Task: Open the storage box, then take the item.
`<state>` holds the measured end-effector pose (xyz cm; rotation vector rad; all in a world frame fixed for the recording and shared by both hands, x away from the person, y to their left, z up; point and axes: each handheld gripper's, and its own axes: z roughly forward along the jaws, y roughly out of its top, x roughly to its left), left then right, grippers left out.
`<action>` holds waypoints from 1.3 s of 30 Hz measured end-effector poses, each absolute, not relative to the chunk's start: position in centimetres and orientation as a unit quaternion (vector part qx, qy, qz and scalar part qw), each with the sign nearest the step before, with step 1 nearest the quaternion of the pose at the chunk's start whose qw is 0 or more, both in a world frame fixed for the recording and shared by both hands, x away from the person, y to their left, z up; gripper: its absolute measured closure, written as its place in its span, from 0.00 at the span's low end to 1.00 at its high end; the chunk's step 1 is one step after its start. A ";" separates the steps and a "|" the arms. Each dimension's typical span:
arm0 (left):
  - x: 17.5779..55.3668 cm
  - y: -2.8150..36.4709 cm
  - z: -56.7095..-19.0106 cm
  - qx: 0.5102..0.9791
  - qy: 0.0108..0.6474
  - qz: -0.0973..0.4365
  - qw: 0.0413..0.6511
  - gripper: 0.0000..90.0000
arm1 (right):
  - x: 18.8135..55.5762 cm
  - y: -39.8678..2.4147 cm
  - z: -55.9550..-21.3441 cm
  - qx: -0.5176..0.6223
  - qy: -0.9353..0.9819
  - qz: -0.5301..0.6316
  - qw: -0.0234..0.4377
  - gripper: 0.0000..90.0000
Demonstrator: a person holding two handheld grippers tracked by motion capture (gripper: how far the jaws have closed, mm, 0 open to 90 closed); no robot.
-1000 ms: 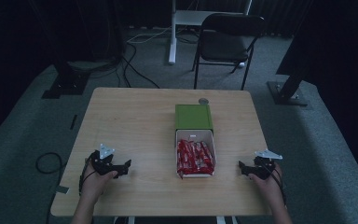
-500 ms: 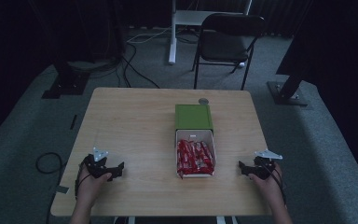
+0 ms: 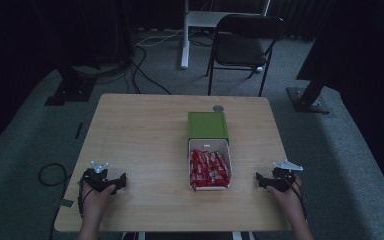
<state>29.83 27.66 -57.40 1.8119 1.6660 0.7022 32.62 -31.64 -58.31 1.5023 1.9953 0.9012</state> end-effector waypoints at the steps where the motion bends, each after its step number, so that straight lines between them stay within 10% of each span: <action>1: 29.9 27.6 -57.4 0.682 0.622 0.265 0.280 0.03 | 32.6 -31.6 -58.3 0.549 0.729 0.329 0.241 0.14; 39: 30.2 27.1 -57.5 0.682 0.622 0.268 0.276 0.03 | 32.4 -31.5 -57.8 0.556 0.726 0.325 0.241 0.14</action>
